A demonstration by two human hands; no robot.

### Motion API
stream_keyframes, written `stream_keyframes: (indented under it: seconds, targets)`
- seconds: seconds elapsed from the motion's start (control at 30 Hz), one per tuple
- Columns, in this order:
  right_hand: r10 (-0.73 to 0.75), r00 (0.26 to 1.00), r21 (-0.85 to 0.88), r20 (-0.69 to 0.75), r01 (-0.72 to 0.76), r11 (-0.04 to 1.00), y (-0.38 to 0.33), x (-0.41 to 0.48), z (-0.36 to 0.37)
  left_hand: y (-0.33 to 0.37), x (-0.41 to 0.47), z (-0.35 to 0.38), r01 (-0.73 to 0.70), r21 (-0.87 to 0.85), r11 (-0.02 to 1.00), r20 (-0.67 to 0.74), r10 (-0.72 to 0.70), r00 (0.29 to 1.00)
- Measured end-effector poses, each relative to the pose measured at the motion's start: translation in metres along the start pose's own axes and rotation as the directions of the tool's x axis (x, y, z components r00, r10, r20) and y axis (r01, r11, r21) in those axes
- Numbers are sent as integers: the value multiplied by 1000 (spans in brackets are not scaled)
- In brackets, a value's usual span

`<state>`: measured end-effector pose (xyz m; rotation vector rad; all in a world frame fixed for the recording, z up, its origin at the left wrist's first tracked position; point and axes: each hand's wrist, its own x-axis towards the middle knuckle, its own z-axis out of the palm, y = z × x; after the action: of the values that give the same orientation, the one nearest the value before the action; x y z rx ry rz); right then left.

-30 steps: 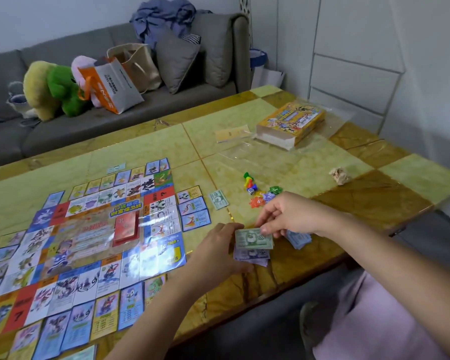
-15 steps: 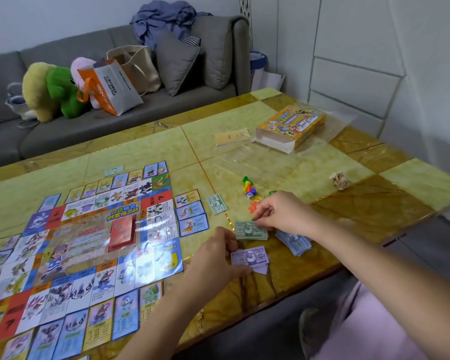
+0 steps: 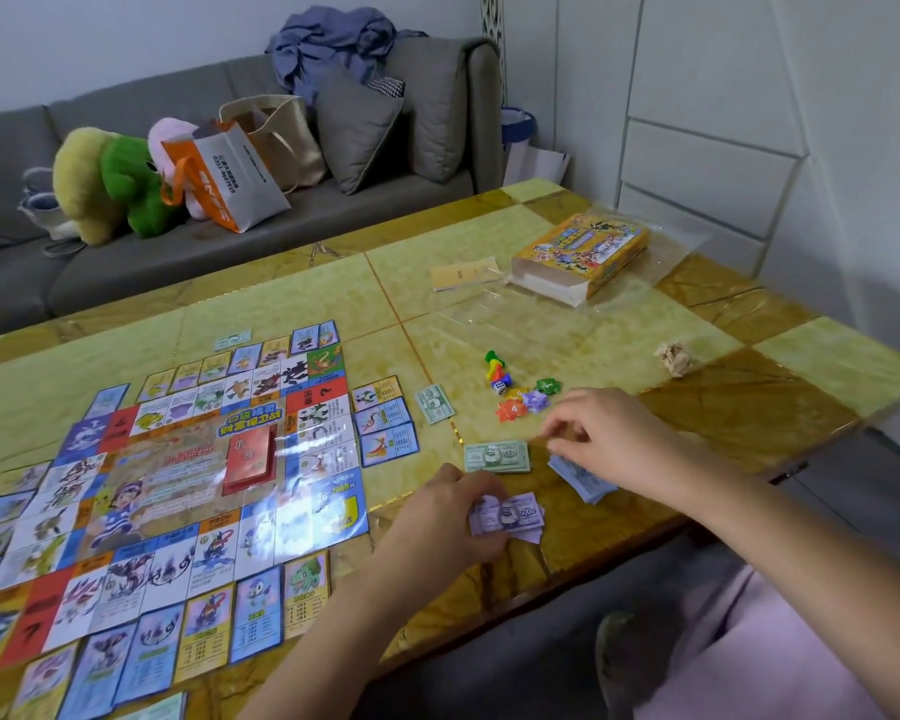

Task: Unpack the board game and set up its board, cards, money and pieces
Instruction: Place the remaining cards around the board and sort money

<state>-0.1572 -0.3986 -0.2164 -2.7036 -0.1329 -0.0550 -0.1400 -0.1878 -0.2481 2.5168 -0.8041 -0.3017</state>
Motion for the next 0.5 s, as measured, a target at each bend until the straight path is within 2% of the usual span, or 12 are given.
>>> stream_keyframes:
  seconds: [0.17,0.23,0.4,0.5]
  targets:
    - [66,998,-228,1,-64,972,1,-36,2,7,0,9,24,30,999,-94,-21,995]
    - [59,997,-277,47,-44,960,4,-45,8,8,0,11,29,40,999,-102,-25,994]
    - [-37,982,-233,185,80,969,20,-57,14,8,1,9,9,44,999,-59,-6,998]
    - [-81,972,-107,220,107,989,32,-62,13,7,3,6,-13,26,1000,-16,14,1000]
